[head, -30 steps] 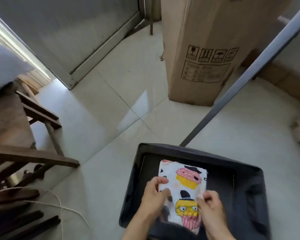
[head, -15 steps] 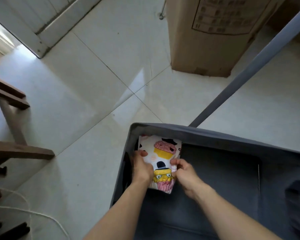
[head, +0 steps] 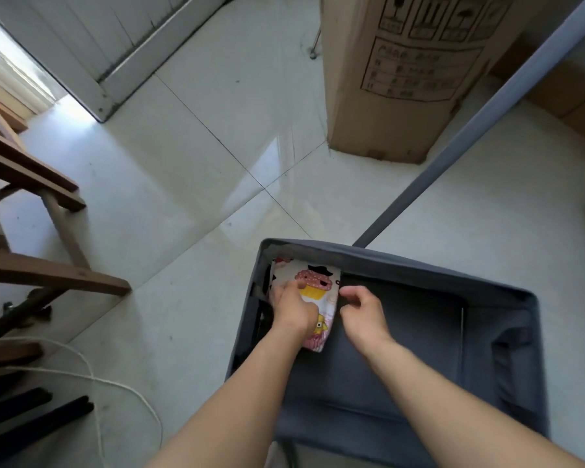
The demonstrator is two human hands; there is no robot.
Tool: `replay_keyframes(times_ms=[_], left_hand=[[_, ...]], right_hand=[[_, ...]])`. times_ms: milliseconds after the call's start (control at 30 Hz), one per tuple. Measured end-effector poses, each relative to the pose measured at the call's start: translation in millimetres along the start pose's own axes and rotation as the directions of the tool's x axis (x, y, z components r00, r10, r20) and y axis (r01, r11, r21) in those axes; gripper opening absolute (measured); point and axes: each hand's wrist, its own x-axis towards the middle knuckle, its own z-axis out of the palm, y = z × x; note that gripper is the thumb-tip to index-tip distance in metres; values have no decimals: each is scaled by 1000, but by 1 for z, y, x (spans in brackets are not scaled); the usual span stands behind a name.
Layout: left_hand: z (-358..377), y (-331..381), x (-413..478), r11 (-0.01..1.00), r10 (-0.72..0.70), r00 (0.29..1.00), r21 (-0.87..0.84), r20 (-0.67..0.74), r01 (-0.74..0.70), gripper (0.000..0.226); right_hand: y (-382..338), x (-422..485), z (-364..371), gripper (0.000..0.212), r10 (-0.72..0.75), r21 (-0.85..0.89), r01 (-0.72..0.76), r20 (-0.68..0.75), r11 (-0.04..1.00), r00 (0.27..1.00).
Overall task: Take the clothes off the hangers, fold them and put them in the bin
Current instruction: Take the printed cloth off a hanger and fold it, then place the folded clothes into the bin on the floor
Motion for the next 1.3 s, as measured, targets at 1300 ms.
replay_keyframes(times_ms=[1300], left_hand=[[-321,448,-678,363,888,457,-539,-46,-760,18]], right_hand=[[-480,-639,-346,25,-784,234,871,-380,433,492]])
